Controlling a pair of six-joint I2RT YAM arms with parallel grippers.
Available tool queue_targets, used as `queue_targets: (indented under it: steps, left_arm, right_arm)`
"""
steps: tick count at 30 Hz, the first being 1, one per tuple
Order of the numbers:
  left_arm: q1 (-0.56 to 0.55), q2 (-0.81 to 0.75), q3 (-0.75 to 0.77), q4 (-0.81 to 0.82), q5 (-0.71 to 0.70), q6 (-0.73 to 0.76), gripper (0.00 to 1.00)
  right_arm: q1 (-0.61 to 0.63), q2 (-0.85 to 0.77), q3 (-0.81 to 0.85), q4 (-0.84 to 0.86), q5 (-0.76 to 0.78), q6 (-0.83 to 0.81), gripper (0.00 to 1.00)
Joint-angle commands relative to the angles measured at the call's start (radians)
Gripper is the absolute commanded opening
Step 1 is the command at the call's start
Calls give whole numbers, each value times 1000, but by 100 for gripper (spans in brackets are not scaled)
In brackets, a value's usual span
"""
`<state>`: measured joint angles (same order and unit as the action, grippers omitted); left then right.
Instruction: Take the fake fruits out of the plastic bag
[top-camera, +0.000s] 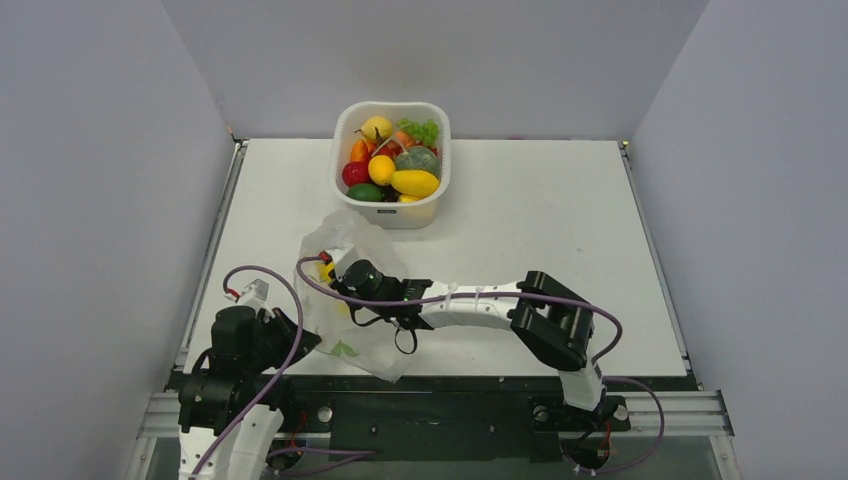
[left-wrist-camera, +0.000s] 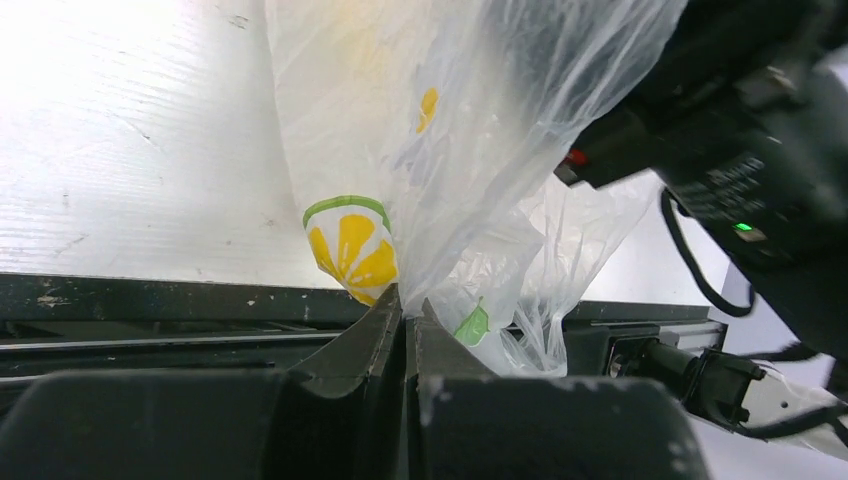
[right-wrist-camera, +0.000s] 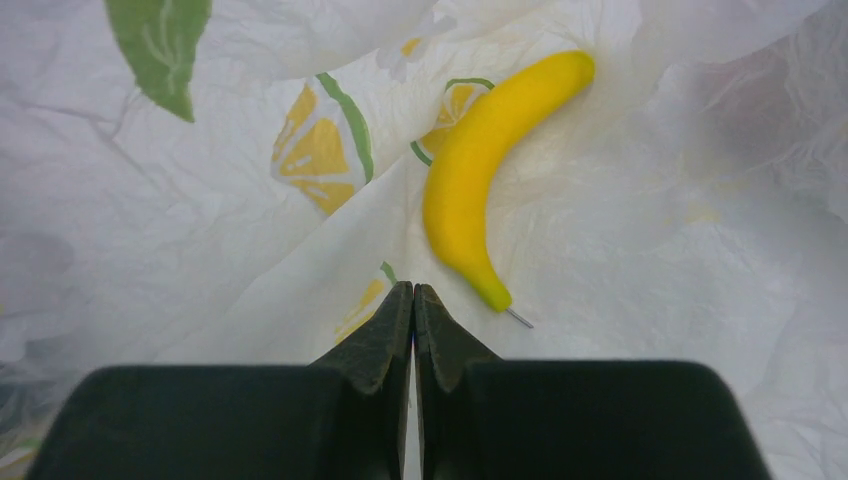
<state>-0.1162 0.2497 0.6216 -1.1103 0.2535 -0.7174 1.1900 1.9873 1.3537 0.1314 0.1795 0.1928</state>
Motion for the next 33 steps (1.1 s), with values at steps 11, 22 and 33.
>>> queue_targets:
  steps: [11, 22, 33]
  left_arm:
    - [5, 10, 18, 37, -4, 5, 0]
    - [5, 10, 8, -9, 62, 38, 0]
    - [5, 49, 14, -20, 97, 98, 0]
  right_arm:
    - [-13, -104, -89, 65, -31, 59, 18]
    - [-46, 160, 133, 97, 57, -20, 60]
    - [-75, 349, 261, 110, 90, -104, 70]
